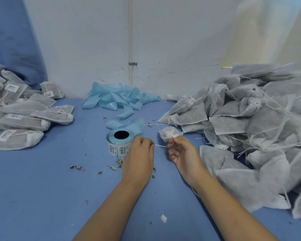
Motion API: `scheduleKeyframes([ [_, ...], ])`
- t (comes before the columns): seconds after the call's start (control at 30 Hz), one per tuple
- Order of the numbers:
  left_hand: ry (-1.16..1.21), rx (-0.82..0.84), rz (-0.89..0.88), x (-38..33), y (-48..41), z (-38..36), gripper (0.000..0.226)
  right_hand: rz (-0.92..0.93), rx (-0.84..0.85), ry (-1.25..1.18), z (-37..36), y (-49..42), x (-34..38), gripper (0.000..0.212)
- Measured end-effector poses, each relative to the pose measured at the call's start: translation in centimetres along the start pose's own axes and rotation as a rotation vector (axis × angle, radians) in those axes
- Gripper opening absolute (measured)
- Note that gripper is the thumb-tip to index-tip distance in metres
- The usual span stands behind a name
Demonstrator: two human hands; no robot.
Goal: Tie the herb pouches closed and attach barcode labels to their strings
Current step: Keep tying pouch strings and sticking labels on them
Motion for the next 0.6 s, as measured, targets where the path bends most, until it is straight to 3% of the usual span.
scheduleKeyframes([
  [0.23,-0.042,-0.036,-0.232,-2.5,0.6,0.2,0.014,0.510,-0.116,1.247,-1.8,1.9,1.8,0.015],
  [0.33,0.008,-0.005,-0.246,-2.4,0.5,-0.4,0.015,0.633,-0.141,1.392,-2.7,2.7,2.2,0.011],
  [0.47,0.184,0.022,-0.047,-0.5,0.0,-0.4,0.019,0.707,-0.078,1.500,-3.4,3.1,1.9,0.052],
  [0.6,0.152,-0.024,-0.137,-1.2,0.2,-0.1,0.018,0.755,-0.049,1.497,-3.7,3.2,2.0,0.057],
])
Point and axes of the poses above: each hand's wrist, its own y-axis away from the middle knuckle, its own z-axis out of the back of the hand, x = y × z, the point moved 7 cm from there along -y, towards the middle knuckle, and after that the axes turned 2 degrees about y, right-handed, at the moved point
